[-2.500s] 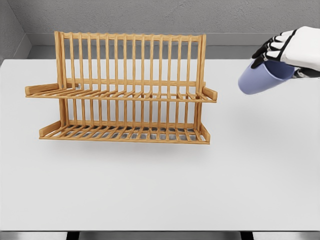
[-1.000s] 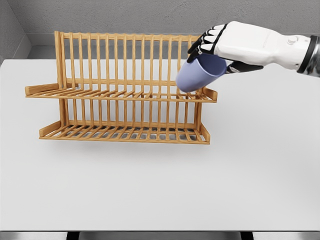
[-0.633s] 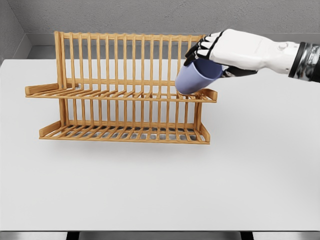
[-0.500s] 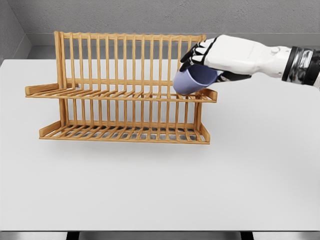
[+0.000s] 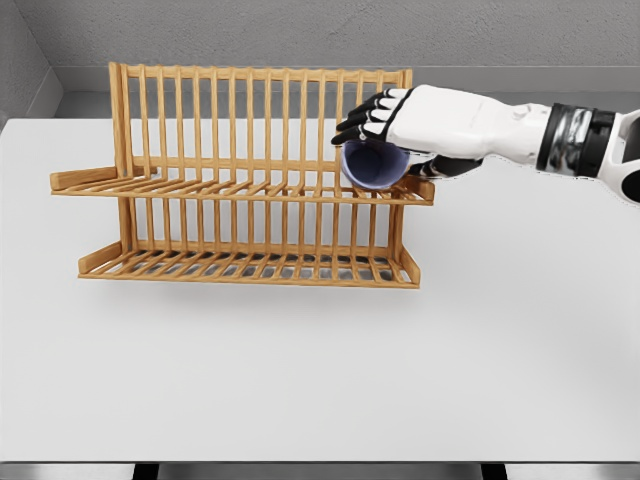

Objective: Right arm put cup on second shelf

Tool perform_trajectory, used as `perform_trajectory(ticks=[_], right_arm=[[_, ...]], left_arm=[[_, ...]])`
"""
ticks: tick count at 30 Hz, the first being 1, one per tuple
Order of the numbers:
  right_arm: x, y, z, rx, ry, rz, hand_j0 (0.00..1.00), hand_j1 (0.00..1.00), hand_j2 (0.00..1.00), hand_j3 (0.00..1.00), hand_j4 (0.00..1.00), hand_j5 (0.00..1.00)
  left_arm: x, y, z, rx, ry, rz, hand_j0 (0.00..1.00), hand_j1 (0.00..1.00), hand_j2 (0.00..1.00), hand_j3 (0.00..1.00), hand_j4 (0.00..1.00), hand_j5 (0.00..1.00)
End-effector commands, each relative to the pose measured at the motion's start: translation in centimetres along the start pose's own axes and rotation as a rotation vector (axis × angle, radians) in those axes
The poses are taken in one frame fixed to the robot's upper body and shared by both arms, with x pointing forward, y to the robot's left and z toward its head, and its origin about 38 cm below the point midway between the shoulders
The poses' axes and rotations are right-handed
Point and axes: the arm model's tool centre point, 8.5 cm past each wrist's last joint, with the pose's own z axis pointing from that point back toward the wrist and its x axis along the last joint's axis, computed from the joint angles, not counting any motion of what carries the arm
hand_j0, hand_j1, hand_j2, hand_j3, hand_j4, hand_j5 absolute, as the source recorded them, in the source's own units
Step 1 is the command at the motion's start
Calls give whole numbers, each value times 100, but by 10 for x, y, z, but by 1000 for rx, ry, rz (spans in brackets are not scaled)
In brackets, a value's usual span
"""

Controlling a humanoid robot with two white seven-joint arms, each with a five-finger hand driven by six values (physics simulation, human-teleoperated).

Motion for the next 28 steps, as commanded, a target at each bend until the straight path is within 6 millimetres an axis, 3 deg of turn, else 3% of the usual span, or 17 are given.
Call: perform_trajectory(ticks=[1,3,7,11,15,18,21,22,28], right_arm=[[-3,-11,9,-28,17,19,100,100,100,100,100,100],[-5,-34,25,-92,41,61,100,100,100,100,100,100],[-12,-54,72,-120,98,149,100,100,100,100,100,100],[-26,-11,157,-254,258,70,100,100,100,100,100,100],[-28,20,197,-285,373,-4,100,100,100,100,100,100],[-19,69,188,-232,362,-121,100,100,100,100,100,100],[-1,103,126,-201,215,-221,100,100,100,100,100,100],[0,102,119,-210,199,-223,100,100,100,100,100,100],[-1,97,116,-221,194,-212,100,100,100,100,100,100]], left_arm=[[0,0,0,0,0,1,100,100,100,100,100,100],[0,0,0,0,0,1,100,100,100,100,100,100],[0,0,0,0,0,1,100,100,100,100,100,100],[0,0,0,0,0,1,100,100,100,100,100,100],[0,0,0,0,0,-1,100,100,100,100,100,100],[0,0,0,0,0,1,100,100,100,100,100,100],[0,0,0,0,0,-1,100,100,100,100,100,100],[0,0,0,0,0,-1,100,100,100,100,100,100],[2,0,0,1,-5,7,100,100,100,100,100,100]])
